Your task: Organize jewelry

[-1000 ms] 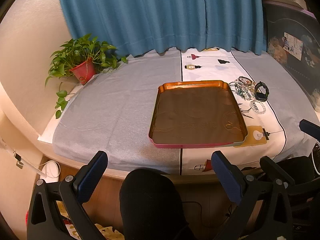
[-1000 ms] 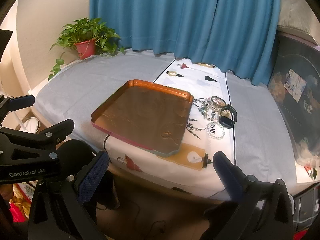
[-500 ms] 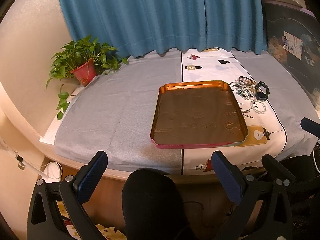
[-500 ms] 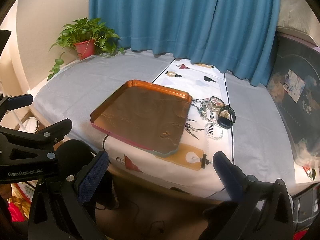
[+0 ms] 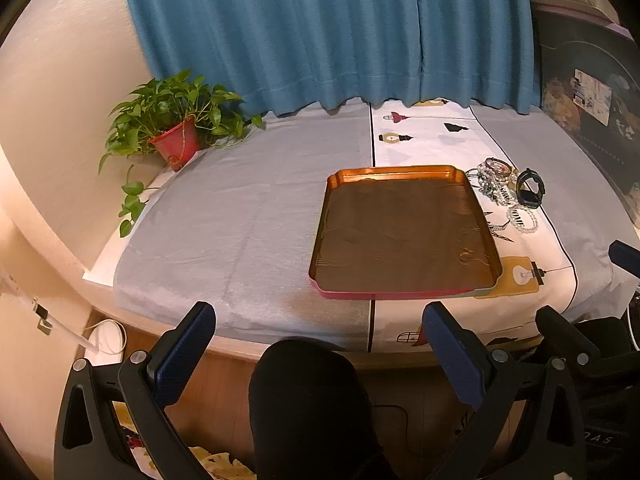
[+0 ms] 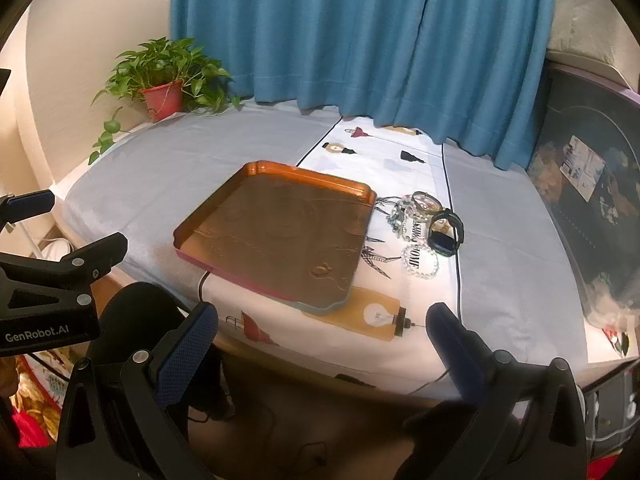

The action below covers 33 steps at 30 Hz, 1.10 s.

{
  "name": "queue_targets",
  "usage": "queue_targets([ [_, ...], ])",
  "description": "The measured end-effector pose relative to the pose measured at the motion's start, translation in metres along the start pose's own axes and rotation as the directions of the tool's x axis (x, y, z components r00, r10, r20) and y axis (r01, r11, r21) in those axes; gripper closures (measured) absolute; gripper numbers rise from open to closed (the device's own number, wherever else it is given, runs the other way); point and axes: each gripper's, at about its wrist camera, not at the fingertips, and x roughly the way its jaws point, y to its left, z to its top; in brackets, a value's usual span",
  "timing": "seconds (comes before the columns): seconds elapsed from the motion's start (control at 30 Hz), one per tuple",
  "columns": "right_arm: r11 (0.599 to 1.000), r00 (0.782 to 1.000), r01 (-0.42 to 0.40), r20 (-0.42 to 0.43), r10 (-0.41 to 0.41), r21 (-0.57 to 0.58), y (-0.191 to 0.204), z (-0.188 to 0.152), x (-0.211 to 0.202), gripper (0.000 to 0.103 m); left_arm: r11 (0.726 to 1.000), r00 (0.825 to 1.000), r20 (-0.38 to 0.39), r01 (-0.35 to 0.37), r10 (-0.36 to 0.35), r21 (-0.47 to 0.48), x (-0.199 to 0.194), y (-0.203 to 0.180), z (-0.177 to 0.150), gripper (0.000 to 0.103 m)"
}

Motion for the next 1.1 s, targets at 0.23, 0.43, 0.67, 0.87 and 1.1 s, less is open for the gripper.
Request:
queue_targets([
  [0.23, 1.000, 1.000, 0.001, 0.000, -0.001, 0.001, 0.0003, 0.0000, -0.0002, 0.000, 1.000, 1.000, 0.003, -0.002, 0.002, 0.000, 0.0000, -0.0009, -0.0008, 0.000],
  [0.43, 1.000, 1.000, 0.001, -0.001, -0.001, 0.002, -0.0004, 0.0005, -0.0002, 0.000, 1.000, 1.000, 0.005, -0.008, 0.008, -0.001, 0.0002, 0.0023, -0.0004, 0.000],
  [0.67, 1.000, 1.000, -0.003, -0.002, 0.003, 0.001, 0.0012, 0.0005, -0.0005, 0.000, 1.000, 1.000, 0.007, -0.014, 0.014, 0.001, -0.0008, 0.0033, -0.0035, 0.000],
  [0.87, 1.000, 1.000, -0.017, 0.005, 0.017, -0.004, 0.0024, 0.0011, -0.0030, 0.000, 1.000, 1.000, 0.007, -0.014, 0.014, 0.004, -0.0003, 0.0042, -0.0040, 0.000],
  [1.1, 1.000, 1.000, -0.017, 0.005, 0.017, -0.003, 0.0037, 0.0003, -0.0026, 0.000, 1.000, 1.000, 0.006, -0.019, 0.018, 0.003, -0.0007, 0.0009, -0.0053, 0.000],
])
